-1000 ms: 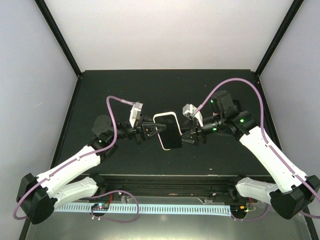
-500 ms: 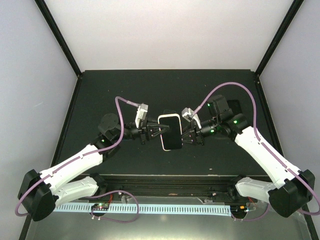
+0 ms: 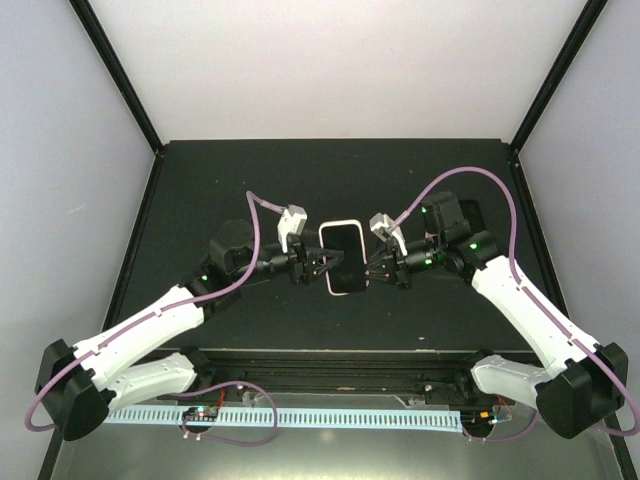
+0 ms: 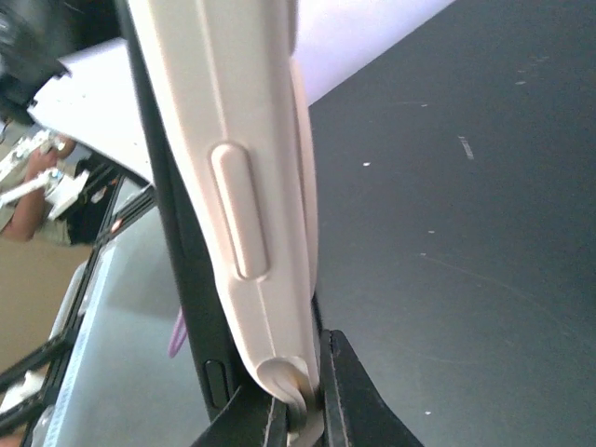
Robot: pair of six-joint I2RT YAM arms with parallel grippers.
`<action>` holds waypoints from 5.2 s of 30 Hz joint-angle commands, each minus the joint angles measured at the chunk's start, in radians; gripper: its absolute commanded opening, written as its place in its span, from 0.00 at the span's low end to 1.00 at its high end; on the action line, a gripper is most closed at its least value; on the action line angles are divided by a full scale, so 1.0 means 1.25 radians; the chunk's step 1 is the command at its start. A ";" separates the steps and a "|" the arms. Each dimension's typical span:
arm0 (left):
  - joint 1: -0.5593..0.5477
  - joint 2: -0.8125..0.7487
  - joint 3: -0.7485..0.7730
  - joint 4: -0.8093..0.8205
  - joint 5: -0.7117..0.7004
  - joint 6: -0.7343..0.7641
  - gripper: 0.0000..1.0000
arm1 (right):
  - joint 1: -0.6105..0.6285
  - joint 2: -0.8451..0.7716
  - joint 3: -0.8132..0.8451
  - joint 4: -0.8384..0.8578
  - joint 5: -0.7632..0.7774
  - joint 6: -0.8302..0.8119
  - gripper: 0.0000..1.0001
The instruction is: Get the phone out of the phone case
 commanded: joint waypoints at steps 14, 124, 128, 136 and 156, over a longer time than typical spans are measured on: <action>-0.195 -0.105 0.003 -0.129 -0.485 0.199 0.72 | -0.125 -0.049 -0.110 0.073 0.389 0.278 0.01; -0.338 0.734 0.239 0.096 -0.989 0.547 0.11 | -0.298 0.273 -0.099 -0.012 0.075 0.241 0.01; -0.340 0.681 0.234 0.076 -0.965 0.503 0.03 | -0.299 0.248 -0.099 0.003 0.176 0.253 0.01; -0.340 0.575 0.213 0.069 -0.902 0.421 0.01 | -0.298 0.215 -0.109 0.030 0.327 0.263 0.01; -0.338 0.410 0.167 0.049 -0.800 0.293 0.02 | -0.299 0.208 -0.103 0.039 0.409 0.274 0.01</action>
